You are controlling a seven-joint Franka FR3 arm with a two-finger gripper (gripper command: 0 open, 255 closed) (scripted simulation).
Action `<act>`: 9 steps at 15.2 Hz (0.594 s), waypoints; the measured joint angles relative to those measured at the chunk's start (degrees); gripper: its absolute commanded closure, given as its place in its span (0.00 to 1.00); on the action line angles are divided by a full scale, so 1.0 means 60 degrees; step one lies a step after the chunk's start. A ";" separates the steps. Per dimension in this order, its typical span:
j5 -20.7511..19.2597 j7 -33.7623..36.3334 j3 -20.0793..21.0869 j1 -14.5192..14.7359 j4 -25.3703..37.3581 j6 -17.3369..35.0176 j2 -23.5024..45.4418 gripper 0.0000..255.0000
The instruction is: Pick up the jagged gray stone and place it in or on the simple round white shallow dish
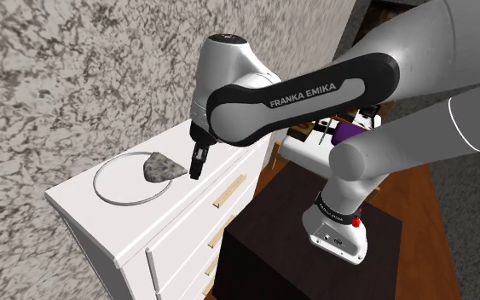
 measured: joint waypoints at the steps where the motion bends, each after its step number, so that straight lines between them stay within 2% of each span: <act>1: -0.0076 0.0043 -0.0011 -0.0083 0.0293 -0.0200 0.0108 0.00; 5: -0.0461 0.0364 0.0389 -0.0718 0.1599 -0.0778 0.0859 0.00; 9: -0.0524 0.0430 0.0820 -0.1034 0.1623 -0.0436 0.1211 0.00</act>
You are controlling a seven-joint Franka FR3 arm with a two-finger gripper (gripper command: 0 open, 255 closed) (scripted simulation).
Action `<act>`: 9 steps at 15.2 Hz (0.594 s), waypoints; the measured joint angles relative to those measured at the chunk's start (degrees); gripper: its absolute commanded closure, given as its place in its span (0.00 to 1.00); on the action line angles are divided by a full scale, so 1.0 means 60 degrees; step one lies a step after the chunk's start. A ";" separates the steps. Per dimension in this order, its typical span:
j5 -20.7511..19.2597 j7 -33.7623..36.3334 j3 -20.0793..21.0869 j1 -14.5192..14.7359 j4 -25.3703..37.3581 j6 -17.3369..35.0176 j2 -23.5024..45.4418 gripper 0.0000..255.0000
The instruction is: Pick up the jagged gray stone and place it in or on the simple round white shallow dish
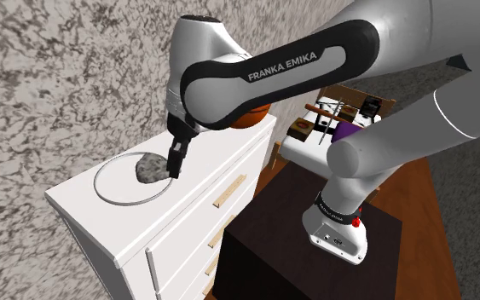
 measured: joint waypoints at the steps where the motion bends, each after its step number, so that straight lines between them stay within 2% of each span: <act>1: -0.0026 0.0021 0.0149 -0.0112 -0.0020 0.0138 0.0104 0.00; 4: -0.0076 0.0092 0.0630 -0.0427 -0.0153 0.0598 0.0391 0.00; 9: -0.0093 0.0124 0.0752 -0.0509 -0.0158 0.0693 0.0456 0.00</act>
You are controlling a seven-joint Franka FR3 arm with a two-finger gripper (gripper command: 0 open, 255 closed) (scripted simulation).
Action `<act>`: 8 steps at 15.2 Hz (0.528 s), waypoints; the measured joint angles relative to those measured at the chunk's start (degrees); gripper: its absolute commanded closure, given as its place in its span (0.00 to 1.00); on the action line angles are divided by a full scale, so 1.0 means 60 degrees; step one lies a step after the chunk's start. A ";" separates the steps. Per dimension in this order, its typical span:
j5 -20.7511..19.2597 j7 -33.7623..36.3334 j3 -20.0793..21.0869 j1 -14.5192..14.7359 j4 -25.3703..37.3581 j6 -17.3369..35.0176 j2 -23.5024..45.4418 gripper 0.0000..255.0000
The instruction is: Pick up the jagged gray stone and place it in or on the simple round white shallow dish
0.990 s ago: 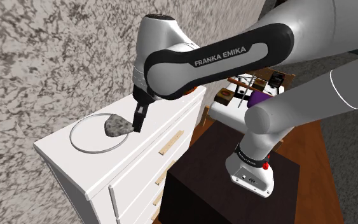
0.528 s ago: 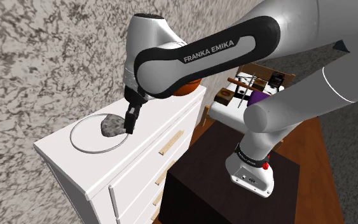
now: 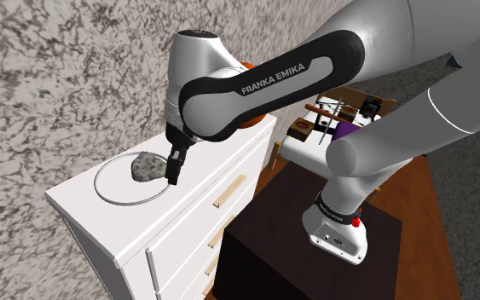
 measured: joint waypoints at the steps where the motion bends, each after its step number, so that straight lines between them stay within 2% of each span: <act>1: 0.0000 0.0000 0.0000 0.0000 0.0000 0.0000 0.0000 0.00; 2: 0.0000 0.0000 0.0000 0.0000 0.0000 0.0000 0.0000 1.00; 8: 0.0000 0.0000 0.0000 0.0000 0.0000 0.0000 0.0000 1.00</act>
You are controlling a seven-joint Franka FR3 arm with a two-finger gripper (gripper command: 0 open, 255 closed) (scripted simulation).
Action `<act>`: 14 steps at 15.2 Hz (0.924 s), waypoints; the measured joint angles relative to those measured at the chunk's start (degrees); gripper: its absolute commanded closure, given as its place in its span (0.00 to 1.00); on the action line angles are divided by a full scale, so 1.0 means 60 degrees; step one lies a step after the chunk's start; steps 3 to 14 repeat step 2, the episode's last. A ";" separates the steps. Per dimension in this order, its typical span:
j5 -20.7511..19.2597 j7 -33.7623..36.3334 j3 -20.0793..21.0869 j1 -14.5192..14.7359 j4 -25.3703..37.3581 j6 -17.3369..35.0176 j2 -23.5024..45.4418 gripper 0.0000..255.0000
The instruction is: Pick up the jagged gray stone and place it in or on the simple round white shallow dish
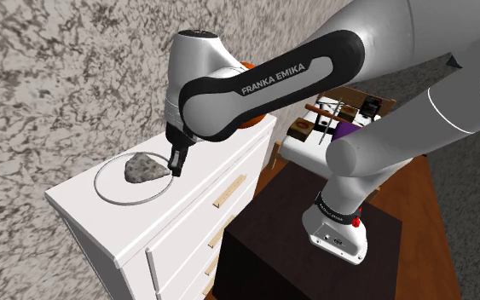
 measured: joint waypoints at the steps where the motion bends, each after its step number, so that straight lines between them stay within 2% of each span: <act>1: 0.0000 0.0000 0.0000 0.0000 0.0000 0.0000 0.0000 1.00; 14: 0.0000 0.0000 0.0000 0.0000 0.0000 0.0000 0.0000 1.00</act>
